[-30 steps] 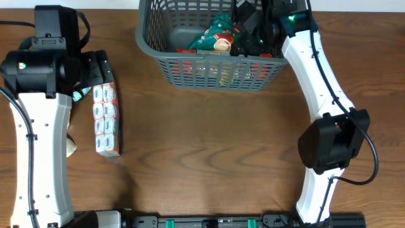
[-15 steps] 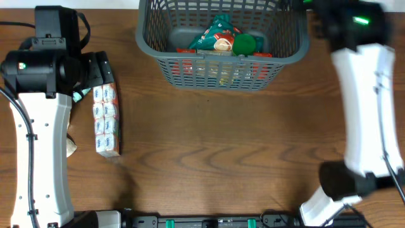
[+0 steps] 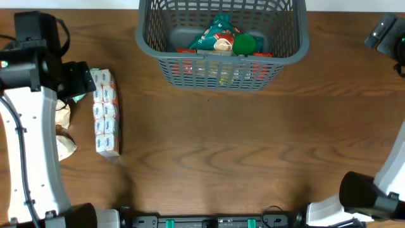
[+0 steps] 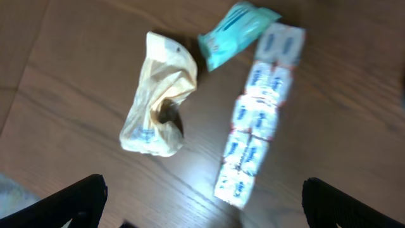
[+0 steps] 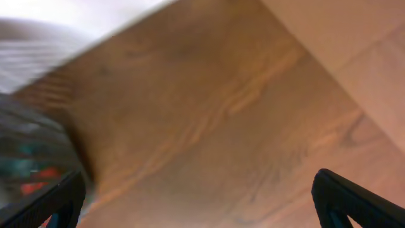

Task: Pack container
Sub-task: 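Withdraw the right gripper and lower the left gripper onto the tissue strip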

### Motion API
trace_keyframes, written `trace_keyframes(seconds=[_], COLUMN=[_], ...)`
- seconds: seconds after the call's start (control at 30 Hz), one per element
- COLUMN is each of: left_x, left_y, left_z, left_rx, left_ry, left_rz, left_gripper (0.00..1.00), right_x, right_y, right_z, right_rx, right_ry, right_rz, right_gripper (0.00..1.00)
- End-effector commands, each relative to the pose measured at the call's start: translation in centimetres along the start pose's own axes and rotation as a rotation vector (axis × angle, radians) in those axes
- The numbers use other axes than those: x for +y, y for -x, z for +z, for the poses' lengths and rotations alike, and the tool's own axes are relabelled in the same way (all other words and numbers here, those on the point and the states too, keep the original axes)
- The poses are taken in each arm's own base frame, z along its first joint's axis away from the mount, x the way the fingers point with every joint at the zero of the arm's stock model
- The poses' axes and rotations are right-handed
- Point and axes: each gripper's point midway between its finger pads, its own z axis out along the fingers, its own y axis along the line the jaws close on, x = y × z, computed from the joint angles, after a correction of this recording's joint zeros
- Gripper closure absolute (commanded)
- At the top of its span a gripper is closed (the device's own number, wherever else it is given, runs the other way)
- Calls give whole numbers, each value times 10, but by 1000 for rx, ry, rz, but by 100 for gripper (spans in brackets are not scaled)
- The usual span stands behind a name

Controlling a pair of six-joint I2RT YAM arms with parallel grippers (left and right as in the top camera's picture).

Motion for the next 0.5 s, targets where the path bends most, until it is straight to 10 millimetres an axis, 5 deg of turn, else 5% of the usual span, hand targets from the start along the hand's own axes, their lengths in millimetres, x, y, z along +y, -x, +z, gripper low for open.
trace_keyframes(seconds=[0.0,0.27,0.47], left_x=[-16,-60,-63], left_y=[-13,-58,-78], left_z=[44,133,163], left_rx=[118,273,317], left_ry=[-41,-173,-175], left_rz=[20,157,218], left_gripper=[1,1,2], right_x=[-6,10,11], right_y=[-9,-30,-43], right_z=[19,59,73], right_rx=[46,124,165], right_ry=[-31,15,13], right_rz=[27,-27,-42], right_gripper=[1,1,1])
